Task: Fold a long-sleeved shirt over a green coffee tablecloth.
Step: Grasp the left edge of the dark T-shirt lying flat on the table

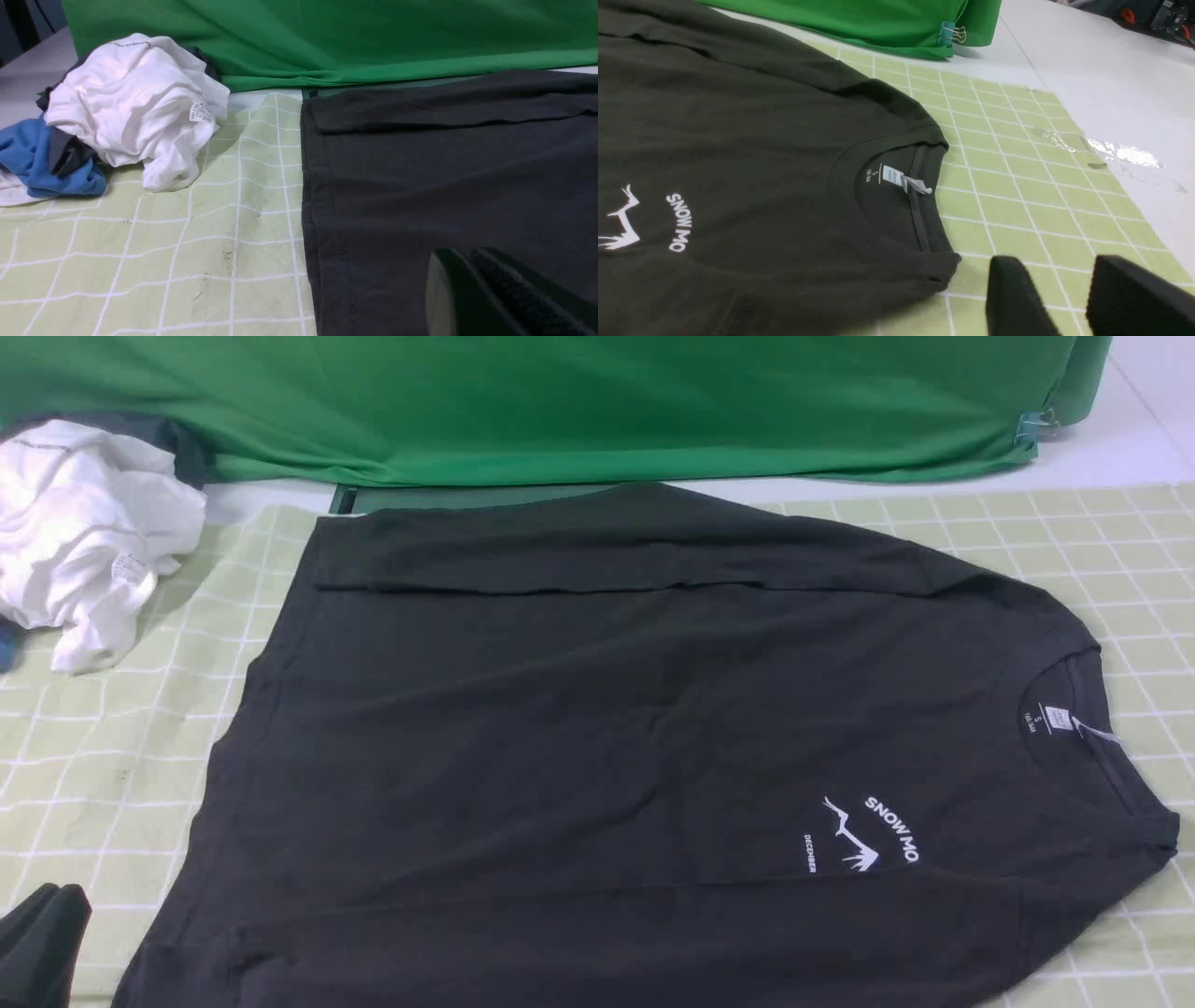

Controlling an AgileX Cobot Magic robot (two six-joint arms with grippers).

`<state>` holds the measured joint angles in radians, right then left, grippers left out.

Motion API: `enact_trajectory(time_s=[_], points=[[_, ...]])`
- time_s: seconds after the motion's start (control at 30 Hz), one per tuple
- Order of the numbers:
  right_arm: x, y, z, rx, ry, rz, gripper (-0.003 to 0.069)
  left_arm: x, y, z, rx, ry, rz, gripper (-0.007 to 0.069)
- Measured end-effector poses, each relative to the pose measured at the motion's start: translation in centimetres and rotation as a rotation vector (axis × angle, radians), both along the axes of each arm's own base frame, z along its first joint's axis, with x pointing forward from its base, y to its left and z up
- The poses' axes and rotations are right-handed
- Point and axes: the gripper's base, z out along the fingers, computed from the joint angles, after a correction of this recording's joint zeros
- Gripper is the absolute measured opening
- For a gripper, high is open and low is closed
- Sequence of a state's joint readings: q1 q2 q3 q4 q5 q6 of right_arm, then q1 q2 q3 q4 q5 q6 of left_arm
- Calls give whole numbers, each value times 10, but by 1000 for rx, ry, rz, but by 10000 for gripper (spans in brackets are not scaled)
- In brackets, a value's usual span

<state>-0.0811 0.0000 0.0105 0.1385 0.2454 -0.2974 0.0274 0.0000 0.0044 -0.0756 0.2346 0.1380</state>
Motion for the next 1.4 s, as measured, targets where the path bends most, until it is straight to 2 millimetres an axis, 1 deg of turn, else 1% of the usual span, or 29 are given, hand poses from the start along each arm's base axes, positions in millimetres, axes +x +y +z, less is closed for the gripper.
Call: enact_trajectory(time_s=[0.67,0.8,1.0,1.03,1.23,1.3,1.4], points=[[0,0,0,0,0,0,245,0,0,0,15,-1,1,36],[0,0,0,0,0,0,245,0,1,3,21,-38,4,36],[0,0,0,0,0,0,245,1,0,16,-243,-175,16,36],[0,0,0,0,0,0,245,1,0,17,-258,-184,17,36],[0,0,1,13,-8,-2,245,-1,7,32,-471,-368,59,36],[1,1,3,86,-37,-10,245,-4,10,40,-545,-471,74,36],[2,1,12,262,-144,-26,245,-9,16,53,-635,-640,83,36]])
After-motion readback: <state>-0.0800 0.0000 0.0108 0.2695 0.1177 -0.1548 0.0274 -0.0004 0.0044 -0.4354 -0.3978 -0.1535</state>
